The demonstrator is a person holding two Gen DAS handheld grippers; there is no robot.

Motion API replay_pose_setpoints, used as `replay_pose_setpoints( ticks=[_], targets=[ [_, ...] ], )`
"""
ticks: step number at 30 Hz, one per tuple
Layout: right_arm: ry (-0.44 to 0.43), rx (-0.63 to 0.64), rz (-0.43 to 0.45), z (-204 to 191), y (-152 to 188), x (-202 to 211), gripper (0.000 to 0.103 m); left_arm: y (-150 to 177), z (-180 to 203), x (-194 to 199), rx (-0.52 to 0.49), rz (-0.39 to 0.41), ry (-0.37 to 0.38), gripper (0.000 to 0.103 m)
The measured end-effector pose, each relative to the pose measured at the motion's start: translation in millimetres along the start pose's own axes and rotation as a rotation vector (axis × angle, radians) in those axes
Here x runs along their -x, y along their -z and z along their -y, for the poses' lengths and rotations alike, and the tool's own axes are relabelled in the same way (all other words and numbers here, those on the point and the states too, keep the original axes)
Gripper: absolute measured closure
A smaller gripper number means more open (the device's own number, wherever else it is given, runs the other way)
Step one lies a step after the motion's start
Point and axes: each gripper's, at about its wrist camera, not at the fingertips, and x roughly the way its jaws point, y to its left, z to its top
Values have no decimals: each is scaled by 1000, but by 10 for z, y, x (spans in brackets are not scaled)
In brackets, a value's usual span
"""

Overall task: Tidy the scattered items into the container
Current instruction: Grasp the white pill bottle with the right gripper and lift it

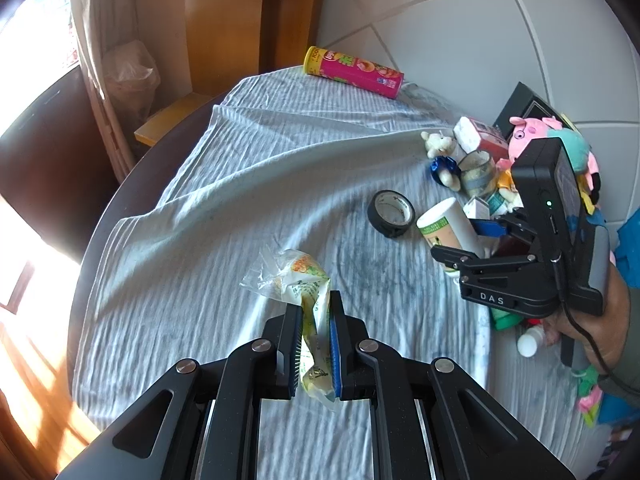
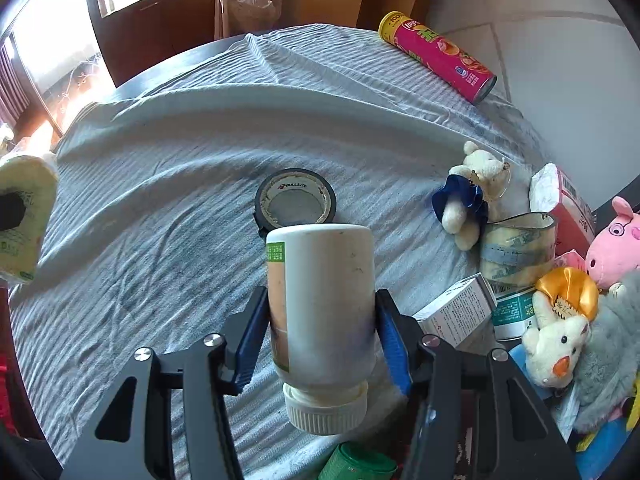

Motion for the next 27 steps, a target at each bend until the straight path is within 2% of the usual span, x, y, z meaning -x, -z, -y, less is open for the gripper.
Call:
replay_pose_setpoints(
  ticks=[11, 18, 27],
  targets=[
    [-11, -29, 54, -146, 159, 494, 52, -52, 21, 111, 0, 28, 1, 92],
    [-30, -61, 139, -258, 304, 1050, 52, 37, 12, 253, 6, 31, 8, 92],
    [-45, -87, 226, -361, 640, 1798, 52, 165, 208, 676, 1, 73, 5, 92]
  ],
)
